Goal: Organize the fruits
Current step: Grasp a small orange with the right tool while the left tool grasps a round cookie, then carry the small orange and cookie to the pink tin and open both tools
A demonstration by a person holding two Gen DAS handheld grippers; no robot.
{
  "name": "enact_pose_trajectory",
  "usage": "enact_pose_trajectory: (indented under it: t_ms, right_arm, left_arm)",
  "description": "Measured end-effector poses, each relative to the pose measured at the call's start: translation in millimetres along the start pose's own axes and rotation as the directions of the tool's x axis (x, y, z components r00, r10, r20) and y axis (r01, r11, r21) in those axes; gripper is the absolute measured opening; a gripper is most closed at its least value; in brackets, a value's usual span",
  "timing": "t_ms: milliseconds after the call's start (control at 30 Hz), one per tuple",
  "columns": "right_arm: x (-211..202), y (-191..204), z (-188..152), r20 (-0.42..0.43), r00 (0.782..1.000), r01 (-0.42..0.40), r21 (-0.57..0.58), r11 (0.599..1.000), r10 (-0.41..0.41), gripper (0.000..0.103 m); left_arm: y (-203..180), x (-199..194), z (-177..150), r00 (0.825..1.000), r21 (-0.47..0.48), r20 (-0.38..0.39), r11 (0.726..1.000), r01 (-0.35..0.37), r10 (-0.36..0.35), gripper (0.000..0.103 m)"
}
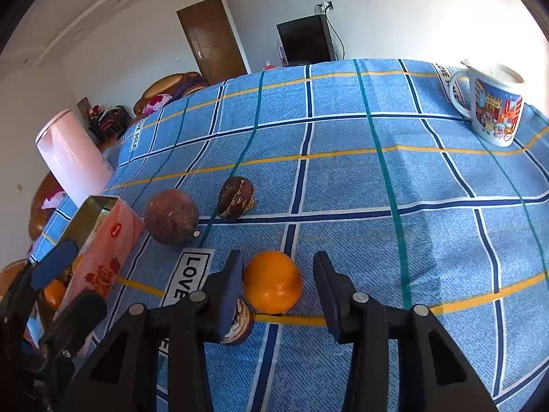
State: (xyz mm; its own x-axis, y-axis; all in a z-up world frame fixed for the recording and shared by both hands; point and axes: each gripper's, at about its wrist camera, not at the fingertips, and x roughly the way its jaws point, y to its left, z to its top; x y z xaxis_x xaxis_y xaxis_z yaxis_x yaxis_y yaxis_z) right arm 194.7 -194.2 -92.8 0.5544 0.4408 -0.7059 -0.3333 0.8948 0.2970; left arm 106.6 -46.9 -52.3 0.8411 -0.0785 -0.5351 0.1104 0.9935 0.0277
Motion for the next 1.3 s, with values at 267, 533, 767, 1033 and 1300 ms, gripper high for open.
enact_pose_trajectory:
  t_ms: [267, 533, 767, 1033, 1300]
  right_arm:
    - [-17, -4, -6, 0.054, 0.998, -0.028, 0.023, 0.999, 0.027, 0.033]
    - [-58, -18, -19, 0.187, 0.980, 0.064, 0.036, 0.997, -0.070, 0.033]
    - [-62, -23, -19, 0.209, 0.975, 0.070, 0.035, 0.997, -0.076, 0.033]
    - [-63, -26, -20, 0.215, 0.976, 0.038, 0.043, 0.998, -0.046, 0.033]
    - [-69, -23, -22, 0.247, 0.969, 0.014, 0.023, 1.000, -0.020, 0.033]
  left_arm:
    - [-6, 8, 2, 0.999, -0.002, -0.032, 0.999, 0.044, -0.044, 0.078]
    - [-41, 38, 7, 0.978, 0.048, -0.149, 0.987, 0.153, -0.144, 0.078]
    - [-59, 64, 7, 0.947, 0.060, -0.265, 0.977, 0.207, -0.185, 0.049]
    - [-45, 59, 8, 0.950, -0.005, -0.235, 0.978, 0.209, -0.204, 0.036]
    - [-41, 42, 11, 0.974, -0.002, -0.141, 0.984, 0.180, -0.179, 0.036]
